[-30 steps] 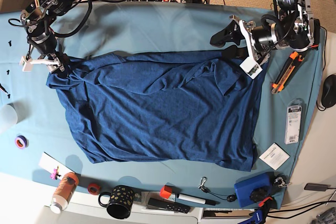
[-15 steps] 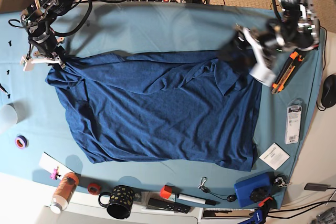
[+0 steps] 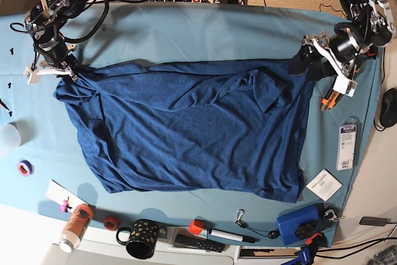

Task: Layout the t-shirt on the table in an organized manner, then fold the t-shirt properly
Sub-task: 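Move the left gripper to the shirt's collar-side corner and grasp it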

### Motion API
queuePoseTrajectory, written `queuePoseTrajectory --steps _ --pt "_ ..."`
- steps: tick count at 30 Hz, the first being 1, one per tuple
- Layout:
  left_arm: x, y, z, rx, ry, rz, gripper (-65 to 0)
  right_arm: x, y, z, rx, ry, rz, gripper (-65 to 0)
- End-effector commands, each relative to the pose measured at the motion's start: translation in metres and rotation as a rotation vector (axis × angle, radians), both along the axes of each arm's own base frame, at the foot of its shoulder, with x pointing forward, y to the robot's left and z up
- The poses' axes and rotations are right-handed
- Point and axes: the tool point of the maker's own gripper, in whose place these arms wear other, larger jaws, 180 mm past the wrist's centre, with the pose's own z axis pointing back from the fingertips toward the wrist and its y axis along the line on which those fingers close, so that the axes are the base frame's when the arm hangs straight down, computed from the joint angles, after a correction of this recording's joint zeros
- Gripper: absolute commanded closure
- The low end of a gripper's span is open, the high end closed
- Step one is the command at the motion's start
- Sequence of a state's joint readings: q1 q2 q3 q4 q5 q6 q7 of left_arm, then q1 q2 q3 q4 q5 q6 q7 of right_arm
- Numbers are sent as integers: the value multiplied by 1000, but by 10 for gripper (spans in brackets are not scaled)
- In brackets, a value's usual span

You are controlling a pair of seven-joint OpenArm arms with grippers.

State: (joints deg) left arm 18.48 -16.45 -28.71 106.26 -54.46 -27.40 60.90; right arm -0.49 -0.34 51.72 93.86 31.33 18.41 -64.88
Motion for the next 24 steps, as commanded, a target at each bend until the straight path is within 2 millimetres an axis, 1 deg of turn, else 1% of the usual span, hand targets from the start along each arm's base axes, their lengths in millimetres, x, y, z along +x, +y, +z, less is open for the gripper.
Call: queuePoseTrajectory --steps 1,5,8,10,13,20,22,24 --pt "5 8 3 -1 -13 37 -387 7 -6 13 -28 -43 0 0" --pt "1 19 -21 -37 57 94 -387 7 -6 13 -28 -44 0 0" --pt "-3 22 -38 -84 108 123 -387 8 -5 13 -25 -46 1 0" --pt "-2 22 -44 -112 124 130 -387 9 -5 15 -16 -59 4 0" --pt "0 22 -48 -131 134 133 -387 10 -6 17 -15 -65 7 0" --pt "3 29 -46 -126 127 151 -387 10 -6 17 -14 -63 8 0" --pt "3 35 -45 -117 122 170 -386 10 -6 17 -15 -63 8 0" --pt "2 49 -46 -80 120 192 -386 10 -6 17 -15 -63 8 0"
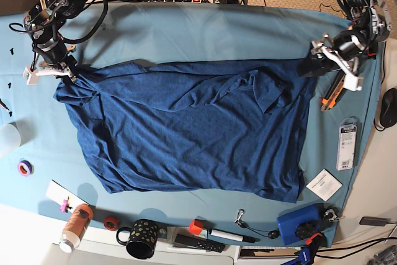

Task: Layout the t-shirt on the table in an organized manner, then fold the t-shirt properly
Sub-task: 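Move the left gripper to the shirt's collar-side corner and grasp it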

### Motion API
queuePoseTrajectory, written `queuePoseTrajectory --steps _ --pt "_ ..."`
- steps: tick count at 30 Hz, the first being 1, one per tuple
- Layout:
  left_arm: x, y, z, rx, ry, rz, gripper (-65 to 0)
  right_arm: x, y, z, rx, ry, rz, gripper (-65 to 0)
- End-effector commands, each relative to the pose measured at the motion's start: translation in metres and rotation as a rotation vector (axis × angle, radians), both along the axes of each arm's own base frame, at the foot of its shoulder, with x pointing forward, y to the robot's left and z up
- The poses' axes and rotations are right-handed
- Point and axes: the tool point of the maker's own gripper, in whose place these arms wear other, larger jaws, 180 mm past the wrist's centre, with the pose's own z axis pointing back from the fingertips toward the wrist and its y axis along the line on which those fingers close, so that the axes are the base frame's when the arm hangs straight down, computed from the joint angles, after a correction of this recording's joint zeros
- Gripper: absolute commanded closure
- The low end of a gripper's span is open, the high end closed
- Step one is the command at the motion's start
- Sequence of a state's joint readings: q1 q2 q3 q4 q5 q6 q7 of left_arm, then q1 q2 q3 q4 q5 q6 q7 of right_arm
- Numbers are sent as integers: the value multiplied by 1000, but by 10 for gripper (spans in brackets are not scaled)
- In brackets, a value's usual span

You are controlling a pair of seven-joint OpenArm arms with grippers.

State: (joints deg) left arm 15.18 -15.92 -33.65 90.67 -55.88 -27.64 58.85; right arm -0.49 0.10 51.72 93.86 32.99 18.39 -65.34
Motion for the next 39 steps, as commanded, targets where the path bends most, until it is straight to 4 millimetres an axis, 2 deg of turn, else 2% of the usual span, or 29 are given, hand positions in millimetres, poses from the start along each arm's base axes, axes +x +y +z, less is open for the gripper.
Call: queuePoseTrajectory --steps 1,5,9,19,27,30,34,39 --pt "0 16 1 52 10 11 -386 8 -6 14 -27 -45 2 0" --pt "-1 37 7 88 3 45 -386 8 -6 14 -27 -45 2 0" --pt "-1 39 7 91 5 42 -386 8 -6 14 -27 -45 2 0" --pt "-13 7 6 -37 14 -5 -384 7 -6 14 -27 -45 3 0" --pt "-19 -45 0 -112 13 -154 -384 7 -6 13 -25 -41 5 0" --pt "-19 -59 -1 -121 16 -196 -383 7 -5 13 -25 -40 5 0" --pt "-12 -61 3 -120 -4 -205 -301 7 -6 13 -24 -39 5 0" --pt "-3 -43 -8 -17 33 -152 -298 7 -5 13 -24 -39 6 0"
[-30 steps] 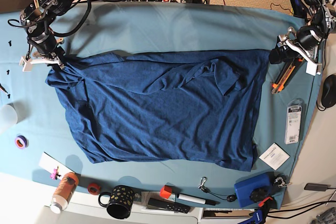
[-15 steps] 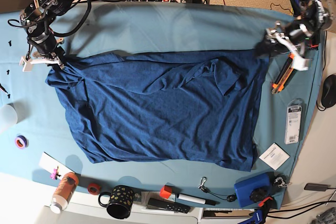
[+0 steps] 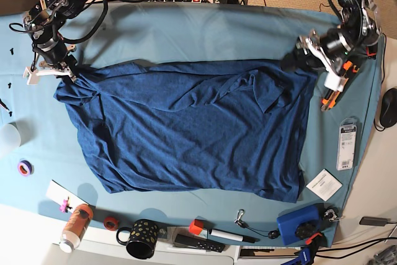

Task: Layout the t-shirt on the table in an organized manner, then fold the t-shirt properly
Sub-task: 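Move the left gripper to the shirt's collar-side corner and grasp it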

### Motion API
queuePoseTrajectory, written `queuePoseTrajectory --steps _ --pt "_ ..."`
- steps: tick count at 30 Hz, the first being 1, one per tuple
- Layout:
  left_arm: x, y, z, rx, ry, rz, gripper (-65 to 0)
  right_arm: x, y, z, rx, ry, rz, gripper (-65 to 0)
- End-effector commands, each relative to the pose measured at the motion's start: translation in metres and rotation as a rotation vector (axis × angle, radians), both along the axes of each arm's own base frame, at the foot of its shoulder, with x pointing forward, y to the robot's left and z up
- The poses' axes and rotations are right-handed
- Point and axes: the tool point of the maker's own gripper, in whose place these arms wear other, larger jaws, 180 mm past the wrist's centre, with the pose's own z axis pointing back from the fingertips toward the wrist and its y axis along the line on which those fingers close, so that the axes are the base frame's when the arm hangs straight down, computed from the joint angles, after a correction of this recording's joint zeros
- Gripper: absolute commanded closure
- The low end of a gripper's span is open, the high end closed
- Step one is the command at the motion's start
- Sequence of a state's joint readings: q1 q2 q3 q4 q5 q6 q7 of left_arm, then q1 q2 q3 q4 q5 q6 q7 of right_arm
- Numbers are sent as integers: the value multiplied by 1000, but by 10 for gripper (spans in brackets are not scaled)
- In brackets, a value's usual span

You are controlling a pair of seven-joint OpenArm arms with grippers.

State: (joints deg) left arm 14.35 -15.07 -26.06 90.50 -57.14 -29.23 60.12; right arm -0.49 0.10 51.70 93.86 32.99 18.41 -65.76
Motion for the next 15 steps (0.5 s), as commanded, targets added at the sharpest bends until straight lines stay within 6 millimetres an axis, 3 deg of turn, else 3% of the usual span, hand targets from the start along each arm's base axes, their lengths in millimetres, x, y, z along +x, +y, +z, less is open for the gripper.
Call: queuePoseTrajectory --steps 1,8,15 --pt "-2 12 -5 65 26 6 -298 7 -6 14 -27 -45 2 0" --pt "-6 32 -14 156 57 24 -309 7 -6 14 -28 -45 2 0" --pt "-15 65 -18 242 99 70 -316 8 -6 14 -27 -45 2 0"
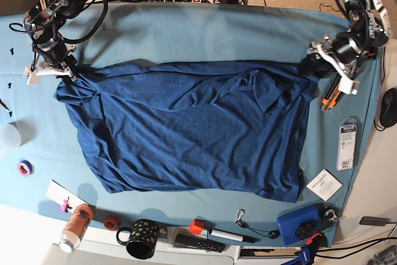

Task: Layout the t-shirt on the table in an organized manner, then fold the t-shirt properly
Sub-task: 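Move the left gripper to the shirt's collar-side corner and grasp it, then pull both held corners apart, stretching the collar edge of the shirt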

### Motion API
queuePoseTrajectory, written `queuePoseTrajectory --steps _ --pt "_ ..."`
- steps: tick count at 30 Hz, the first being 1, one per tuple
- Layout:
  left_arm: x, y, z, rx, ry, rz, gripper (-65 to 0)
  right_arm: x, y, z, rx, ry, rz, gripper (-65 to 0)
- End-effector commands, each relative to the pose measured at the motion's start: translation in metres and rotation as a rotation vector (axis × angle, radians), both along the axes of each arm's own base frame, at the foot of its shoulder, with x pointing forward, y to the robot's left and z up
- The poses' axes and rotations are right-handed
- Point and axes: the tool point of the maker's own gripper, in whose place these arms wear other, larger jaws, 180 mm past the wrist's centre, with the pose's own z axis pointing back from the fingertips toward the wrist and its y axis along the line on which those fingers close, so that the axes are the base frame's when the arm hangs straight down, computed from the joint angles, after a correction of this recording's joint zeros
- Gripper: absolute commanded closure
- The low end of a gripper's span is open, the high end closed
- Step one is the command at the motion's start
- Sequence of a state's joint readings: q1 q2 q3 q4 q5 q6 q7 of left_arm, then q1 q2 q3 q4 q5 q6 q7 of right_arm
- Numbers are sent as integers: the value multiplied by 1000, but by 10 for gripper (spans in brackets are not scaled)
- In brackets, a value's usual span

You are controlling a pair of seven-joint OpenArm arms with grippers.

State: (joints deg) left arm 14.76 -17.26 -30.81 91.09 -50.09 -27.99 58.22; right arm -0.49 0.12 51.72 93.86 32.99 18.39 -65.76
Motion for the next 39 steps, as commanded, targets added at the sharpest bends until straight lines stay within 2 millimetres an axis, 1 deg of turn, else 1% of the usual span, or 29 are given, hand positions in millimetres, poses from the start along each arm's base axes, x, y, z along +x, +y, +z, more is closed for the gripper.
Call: queuePoseTrajectory --steps 1,4,8,12,18,26,28,29,30,32,33,39 --pt "-17 16 -14 84 94 -7 -316 8 -6 14 -27 -45 2 0" --pt "-22 25 -16 102 118 8 -316 8 -6 14 -27 -46 2 0" --pt "-22 24 -15 93 112 9 -316 8 -6 14 -25 -49 3 0" --pt "-18 16 -10 39 89 11 -316 9 -5 16 -17 -60 4 0" --pt "-19 0 -14 -4 91 10 -316 9 -5 16 -17 -60 5 0" --pt "-19 -28 -17 -30 88 -71 -314 9 -5 16 -17 -60 5 0" --pt "-18 -28 -16 -30 82 -69 -282 9 -5 16 -17 -60 5 0" --pt "-17 -28 -16 -30 81 -69 -242 9 -5 16 -17 -60 5 0" --pt "-17 -28 -16 -30 81 -68 -182 9 -5 16 -17 -59 5 0" --pt "-16 -28 -16 -31 75 -65 -39 9 -5 16 -17 -59 5 0" --pt "-16 -28 -15 -31 74 -66 0 9 -5 16 -17 -60 5 0" --pt "-15 -29 -14 -22 51 -84 0 9 -7 17 -28 -59 14 0"
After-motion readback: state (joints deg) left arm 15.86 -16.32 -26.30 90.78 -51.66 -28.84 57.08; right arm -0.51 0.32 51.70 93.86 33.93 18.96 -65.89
